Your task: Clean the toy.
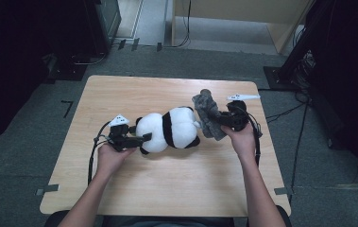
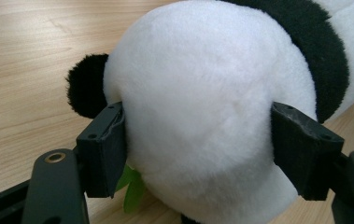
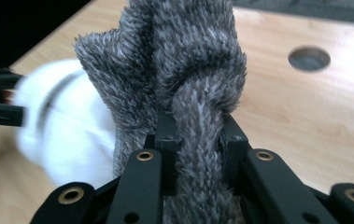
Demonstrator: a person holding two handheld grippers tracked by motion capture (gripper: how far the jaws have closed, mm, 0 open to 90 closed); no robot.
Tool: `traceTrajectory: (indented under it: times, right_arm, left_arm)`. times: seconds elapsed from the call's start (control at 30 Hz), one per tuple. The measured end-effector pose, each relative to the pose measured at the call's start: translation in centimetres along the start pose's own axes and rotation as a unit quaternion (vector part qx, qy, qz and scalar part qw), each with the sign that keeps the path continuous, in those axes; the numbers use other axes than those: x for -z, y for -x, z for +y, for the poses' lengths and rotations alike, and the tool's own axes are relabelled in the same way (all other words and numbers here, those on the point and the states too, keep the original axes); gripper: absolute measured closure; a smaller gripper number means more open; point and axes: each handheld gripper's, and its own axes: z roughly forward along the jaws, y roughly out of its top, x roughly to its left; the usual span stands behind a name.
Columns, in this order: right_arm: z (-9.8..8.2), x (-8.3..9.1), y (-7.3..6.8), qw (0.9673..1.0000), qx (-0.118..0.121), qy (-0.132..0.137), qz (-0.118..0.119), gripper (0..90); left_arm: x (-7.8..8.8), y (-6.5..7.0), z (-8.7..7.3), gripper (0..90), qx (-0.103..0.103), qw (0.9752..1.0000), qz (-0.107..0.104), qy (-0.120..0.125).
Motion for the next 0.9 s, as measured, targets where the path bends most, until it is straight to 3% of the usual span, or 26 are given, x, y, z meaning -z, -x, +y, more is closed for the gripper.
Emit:
traceTrajectory:
  times: [0.17,0.4,0.67,0.9]
  right_arm:
    - [1.2,1.8,-2.2,0.9991,0.028,0.018,0.027,75.6]
    - [1.3,1.5,-6.2,0.9937,0.075,0.01,0.083,75.4]
    - [-0.4,-1.0,-10.1,0.9835,0.12,-0.019,0.134,75.0]
    - [-2.3,-4.5,-13.0,0.9735,0.151,-0.057,0.162,74.8]
  left_arm:
    - [0.0,0.0,0.0,25.6,0.002,1.0,-0.002,0.002]
    - [0.1,0.0,0.0,25.5,-0.002,1.0,-0.003,0.0]
    - [0.1,0.0,0.0,25.6,-0.002,1.0,-0.003,0.0]
    - [0.1,0.0,-0.1,26.5,-0.002,1.0,-0.004,0.001]
